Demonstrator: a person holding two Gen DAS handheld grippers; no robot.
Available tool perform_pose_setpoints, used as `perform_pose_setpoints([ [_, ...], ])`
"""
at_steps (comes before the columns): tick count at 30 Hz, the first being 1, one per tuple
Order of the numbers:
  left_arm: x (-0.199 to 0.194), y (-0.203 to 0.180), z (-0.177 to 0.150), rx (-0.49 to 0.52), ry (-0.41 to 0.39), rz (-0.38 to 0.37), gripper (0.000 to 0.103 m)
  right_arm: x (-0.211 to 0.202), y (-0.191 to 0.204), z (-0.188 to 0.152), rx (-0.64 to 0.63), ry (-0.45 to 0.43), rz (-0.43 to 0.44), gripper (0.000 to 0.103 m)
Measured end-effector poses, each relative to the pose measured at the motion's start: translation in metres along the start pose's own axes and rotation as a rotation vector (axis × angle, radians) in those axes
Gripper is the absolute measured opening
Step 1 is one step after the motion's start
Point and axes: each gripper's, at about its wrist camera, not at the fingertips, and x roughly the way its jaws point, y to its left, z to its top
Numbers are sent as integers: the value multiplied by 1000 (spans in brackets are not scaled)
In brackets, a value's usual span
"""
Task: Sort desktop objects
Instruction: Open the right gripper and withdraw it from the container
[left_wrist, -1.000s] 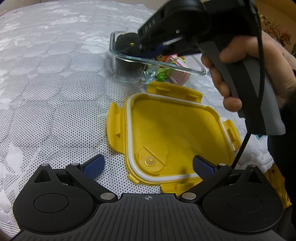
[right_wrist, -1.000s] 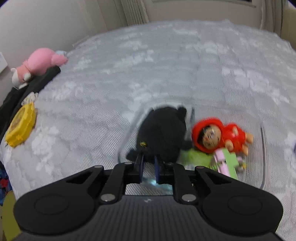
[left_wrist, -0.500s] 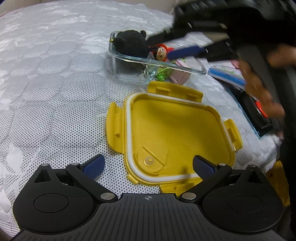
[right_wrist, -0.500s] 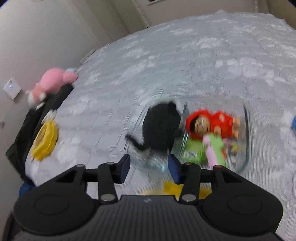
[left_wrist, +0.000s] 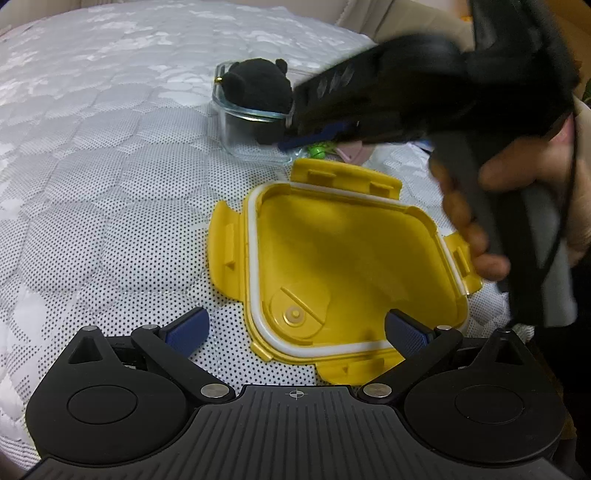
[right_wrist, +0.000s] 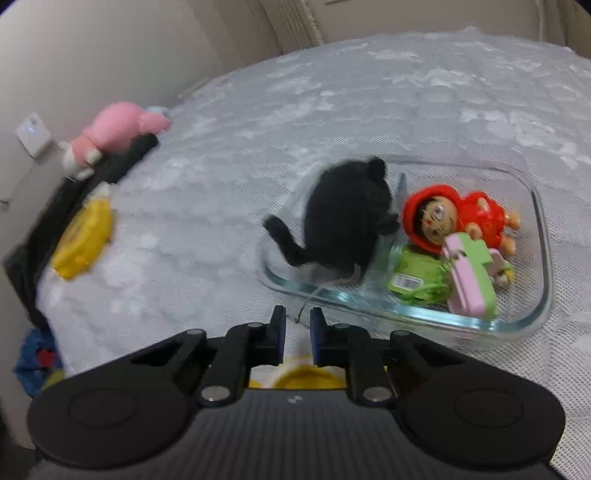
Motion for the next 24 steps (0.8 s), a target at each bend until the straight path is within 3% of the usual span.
perform_pose_setpoints([
  [3,0,1,0,2,0,-2,103,-13,2,18,72,-36,89,15],
  [7,0,2,0,0,-1,-7,103,-19,9,43,45,-96,36,12],
  [9,0,1,0,-2,-1,-6,103,-9,8,52,65,-38,-10,22],
  [10,0,1,0,1,-1,-5,103,-4,5,54,93,-5,-21,34],
  [11,0,1,0,4,0,-4,103,-3,2,55,116,3,-21,39],
  [15,1,1,0,5,3,-2,103,-16,10,49,42,-126,-89,39],
  [17,2,0,1,6,3,1,103,-15,17,45,13,-97,-11,39],
  [21,2,-1,1,12,4,7,103,4,23,37,82,19,129,39],
  [24,1,-1,0,14,4,6,103,34,23,32,149,99,132,39],
])
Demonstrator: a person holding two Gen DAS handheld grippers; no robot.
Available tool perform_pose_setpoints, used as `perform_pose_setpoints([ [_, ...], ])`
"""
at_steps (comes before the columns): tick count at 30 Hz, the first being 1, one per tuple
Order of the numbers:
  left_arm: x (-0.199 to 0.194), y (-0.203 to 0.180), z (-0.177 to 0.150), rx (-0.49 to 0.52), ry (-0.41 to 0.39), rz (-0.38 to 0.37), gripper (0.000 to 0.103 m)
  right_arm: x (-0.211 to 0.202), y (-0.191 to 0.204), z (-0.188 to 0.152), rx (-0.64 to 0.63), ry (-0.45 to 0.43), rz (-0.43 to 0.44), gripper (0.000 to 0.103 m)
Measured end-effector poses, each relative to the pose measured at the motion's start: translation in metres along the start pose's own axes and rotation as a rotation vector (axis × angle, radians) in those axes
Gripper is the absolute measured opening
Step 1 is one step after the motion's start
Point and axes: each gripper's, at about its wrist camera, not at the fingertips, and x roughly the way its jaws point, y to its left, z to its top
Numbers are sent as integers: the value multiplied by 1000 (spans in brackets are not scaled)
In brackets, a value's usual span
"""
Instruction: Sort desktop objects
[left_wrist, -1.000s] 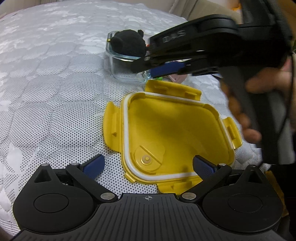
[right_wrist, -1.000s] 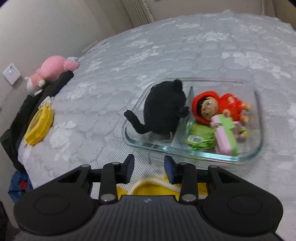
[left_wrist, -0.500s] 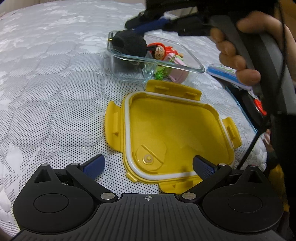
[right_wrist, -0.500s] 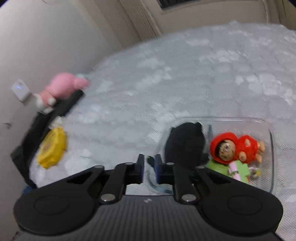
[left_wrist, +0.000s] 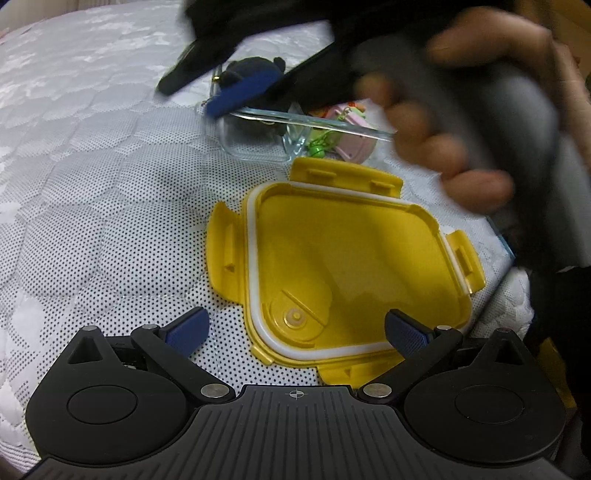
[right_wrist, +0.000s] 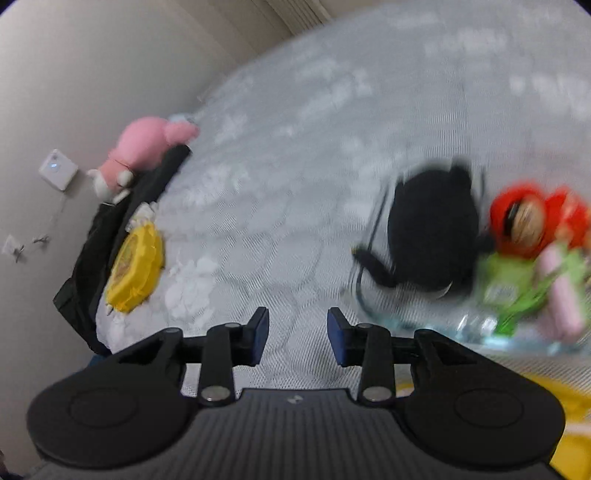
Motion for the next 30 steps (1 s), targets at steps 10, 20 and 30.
perform_pose_setpoints([
  [10,-4,6,-2,-13,-10,-16,103,-5,7,2,-34,-227,-159,18],
  [20,-16,37,13,-173,-60,-83,103,-72,-48,-10,114,-338,-114,50],
  [30,15,145,89,-813,-66,-423,103,-119,-53,-70,-7,-462,-123,53],
])
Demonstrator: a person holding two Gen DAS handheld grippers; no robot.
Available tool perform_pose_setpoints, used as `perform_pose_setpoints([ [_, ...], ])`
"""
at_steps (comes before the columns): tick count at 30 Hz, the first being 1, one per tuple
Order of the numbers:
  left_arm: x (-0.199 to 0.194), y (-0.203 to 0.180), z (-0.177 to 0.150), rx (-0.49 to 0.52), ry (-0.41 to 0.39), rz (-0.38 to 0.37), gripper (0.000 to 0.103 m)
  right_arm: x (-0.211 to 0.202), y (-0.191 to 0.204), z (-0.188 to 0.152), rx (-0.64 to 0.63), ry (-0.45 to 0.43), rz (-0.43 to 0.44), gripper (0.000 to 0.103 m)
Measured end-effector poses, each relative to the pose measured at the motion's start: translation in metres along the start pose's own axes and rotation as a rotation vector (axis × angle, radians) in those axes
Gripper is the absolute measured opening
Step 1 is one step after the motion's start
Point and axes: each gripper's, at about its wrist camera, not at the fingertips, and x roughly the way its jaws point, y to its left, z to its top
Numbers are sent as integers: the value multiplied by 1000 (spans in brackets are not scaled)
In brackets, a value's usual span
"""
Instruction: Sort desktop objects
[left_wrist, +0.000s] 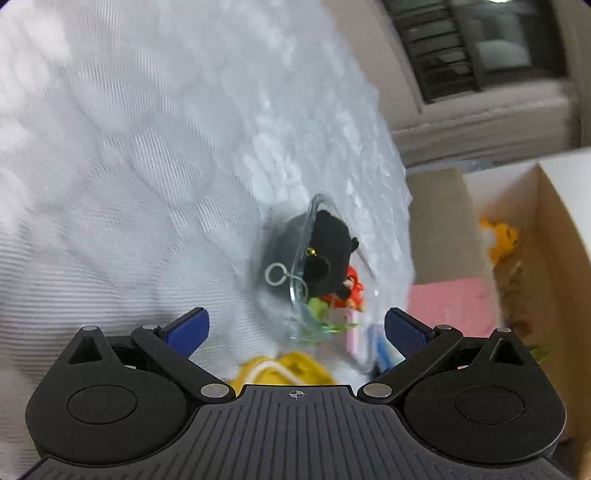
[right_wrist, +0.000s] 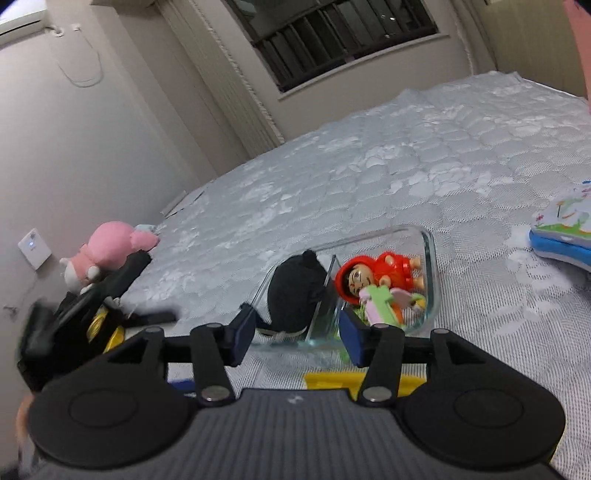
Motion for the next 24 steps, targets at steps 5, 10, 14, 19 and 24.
perform_pose_setpoints([
  [5,28,-4,17,-88,27,-50,102,-4,-5,-6,-4,-4,1,56],
  [10,54,-1,27,-142,70,-22,70,-7,-12,-10,0,6,9,61],
  [14,54,-1,25,-118,40,32,42,-9,-7,-13,-39,-9,-5,61],
  [19,38,-12,25,-51,-53,32,28,-1,11,-11,-121,-12,-19,67],
  [24,42,-33,31,58,-104,57,21,28,40,4,-307,16,-158,66],
])
